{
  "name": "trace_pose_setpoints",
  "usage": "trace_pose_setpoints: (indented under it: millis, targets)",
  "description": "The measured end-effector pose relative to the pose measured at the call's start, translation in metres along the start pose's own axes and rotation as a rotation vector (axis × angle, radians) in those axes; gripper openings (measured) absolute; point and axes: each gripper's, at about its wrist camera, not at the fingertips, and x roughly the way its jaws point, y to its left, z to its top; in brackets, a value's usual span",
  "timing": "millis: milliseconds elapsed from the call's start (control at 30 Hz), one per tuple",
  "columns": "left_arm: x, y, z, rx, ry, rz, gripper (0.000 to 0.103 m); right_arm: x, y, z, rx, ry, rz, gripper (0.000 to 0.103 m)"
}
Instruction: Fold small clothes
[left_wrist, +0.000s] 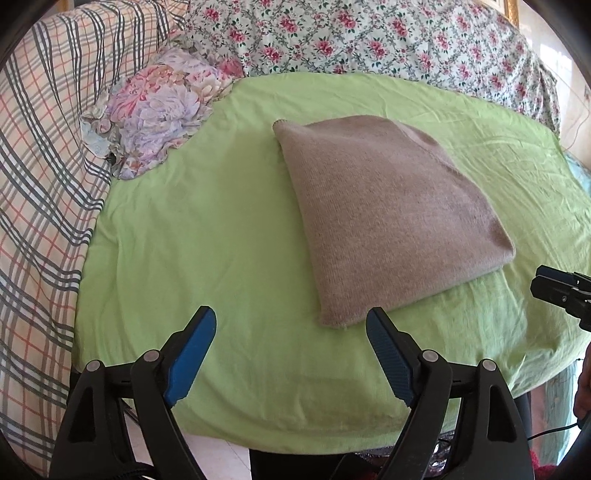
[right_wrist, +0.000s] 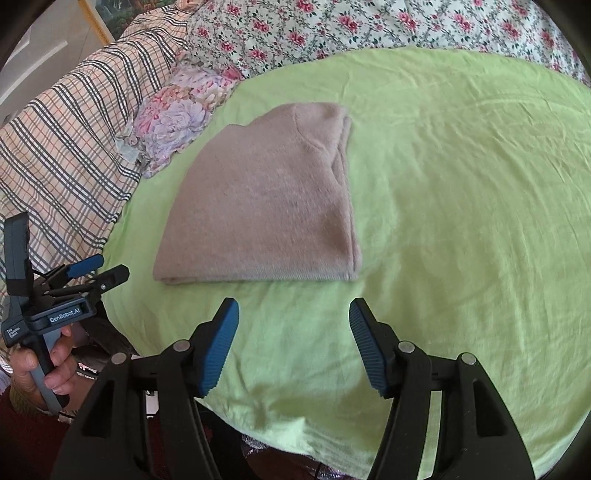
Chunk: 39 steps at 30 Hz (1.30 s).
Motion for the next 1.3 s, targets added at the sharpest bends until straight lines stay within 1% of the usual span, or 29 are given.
trace_pose_setpoints:
  millis: [200,300,433,533,733,833,867,900,933,967,1033,1067,1100,1167,1233,1300]
  targets:
    - [0.007,0.002,0.014,-0.012,-0.007,-0.004,0.084,0.008,0.002,0.019,0.002,-0.014,0.014,0.063]
    - [0.013,0.002,0.02,-0.02,-0.007,-0.021,0.085,0.012,0.0,0.027,0.013,-0.023,0.03,0.063]
    - [0.025,0.01,0.034,-0.058,0.005,-0.063,0.086,0.022,-0.011,0.05,0.052,-0.042,0.042,0.063]
    - [0.04,0.018,0.046,-0.091,0.023,-0.072,0.087,0.032,-0.022,0.067,0.095,-0.05,0.05,0.063]
    - [0.07,0.038,0.07,-0.174,0.051,-0.102,0.087,0.068,-0.044,0.104,0.161,-0.037,0.101,0.063]
    - [0.083,0.042,0.077,-0.183,0.062,-0.107,0.087,0.095,-0.056,0.116,0.212,-0.008,0.128,0.063]
    - [0.088,0.042,0.079,-0.182,0.069,-0.109,0.087,0.106,-0.059,0.117,0.225,0.016,0.149,0.054]
    - [0.092,0.041,0.08,-0.182,0.076,-0.117,0.087,0.113,-0.06,0.117,0.229,0.04,0.154,0.04]
    - [0.095,0.041,0.08,-0.184,0.081,-0.123,0.087,0.119,-0.058,0.118,0.218,0.058,0.139,0.023]
    - [0.097,0.04,0.081,-0.186,0.084,-0.128,0.087,0.112,-0.054,0.12,0.194,0.032,0.129,0.019]
    - [0.097,0.037,0.084,-0.174,0.073,-0.136,0.087,0.095,-0.043,0.122,0.139,-0.018,0.098,0.018]
    - [0.098,0.034,0.085,-0.161,0.068,-0.135,0.087,0.092,-0.041,0.122,0.125,-0.026,0.086,0.017]
    - [0.098,0.031,0.085,-0.151,0.069,-0.132,0.088,0.095,-0.04,0.12,0.113,-0.017,0.067,0.017]
    - [0.103,0.023,0.085,-0.123,0.073,-0.122,0.089,0.112,-0.044,0.117,0.089,0.022,0.016,0.017]
    - [0.107,0.017,0.083,-0.097,0.069,-0.113,0.091,0.122,-0.05,0.111,0.112,0.021,0.023,0.017]
    - [0.108,0.017,0.082,-0.088,0.062,-0.096,0.093,0.121,-0.052,0.113,0.125,0.017,0.027,0.017]
